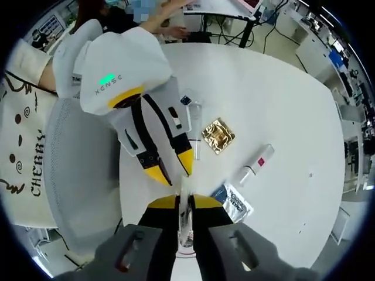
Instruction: Arrange the skincare products in the storage area until every visible bottle or jar stands upright without overlapping.
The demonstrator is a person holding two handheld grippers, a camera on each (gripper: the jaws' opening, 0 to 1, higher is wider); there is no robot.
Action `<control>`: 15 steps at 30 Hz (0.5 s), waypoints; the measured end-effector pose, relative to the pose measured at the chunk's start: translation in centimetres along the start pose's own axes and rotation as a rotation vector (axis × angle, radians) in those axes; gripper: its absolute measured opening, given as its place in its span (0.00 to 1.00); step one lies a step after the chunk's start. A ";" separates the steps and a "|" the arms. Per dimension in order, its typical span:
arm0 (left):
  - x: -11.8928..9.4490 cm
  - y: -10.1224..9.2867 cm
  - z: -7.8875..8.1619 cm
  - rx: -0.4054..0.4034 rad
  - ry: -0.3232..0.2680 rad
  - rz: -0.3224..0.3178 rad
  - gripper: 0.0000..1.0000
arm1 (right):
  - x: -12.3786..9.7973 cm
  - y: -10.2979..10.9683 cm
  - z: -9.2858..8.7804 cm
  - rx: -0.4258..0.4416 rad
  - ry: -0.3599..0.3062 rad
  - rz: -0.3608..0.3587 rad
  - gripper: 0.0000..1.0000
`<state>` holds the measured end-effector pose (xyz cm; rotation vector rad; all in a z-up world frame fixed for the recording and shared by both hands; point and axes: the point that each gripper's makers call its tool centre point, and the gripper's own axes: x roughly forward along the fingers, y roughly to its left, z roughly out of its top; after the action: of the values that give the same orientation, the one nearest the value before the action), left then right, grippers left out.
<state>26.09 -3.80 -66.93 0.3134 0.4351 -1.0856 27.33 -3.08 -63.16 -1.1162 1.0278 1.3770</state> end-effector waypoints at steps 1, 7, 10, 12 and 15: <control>0.0 0.1 -0.1 0.001 -0.001 0.000 0.18 | 0.0 -0.1 0.0 0.009 0.002 -0.006 0.08; 0.1 0.0 -0.1 0.003 0.000 -0.006 0.18 | 0.2 -0.1 -0.5 0.019 0.029 -0.009 0.10; 0.1 -0.1 0.0 0.006 0.001 -0.006 0.18 | 0.6 -0.1 -0.7 0.018 0.035 -0.006 0.11; 0.1 -0.1 0.0 0.004 0.001 -0.007 0.18 | 1.0 -0.2 -0.6 0.014 0.034 -0.007 0.11; 0.0 0.0 0.0 0.002 0.000 -0.008 0.18 | 1.6 -0.1 -0.6 0.006 0.038 -0.001 0.12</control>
<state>26.07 -3.83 -66.99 0.3131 0.4358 -1.0940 27.41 -3.36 -64.84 -1.1423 1.0572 1.3557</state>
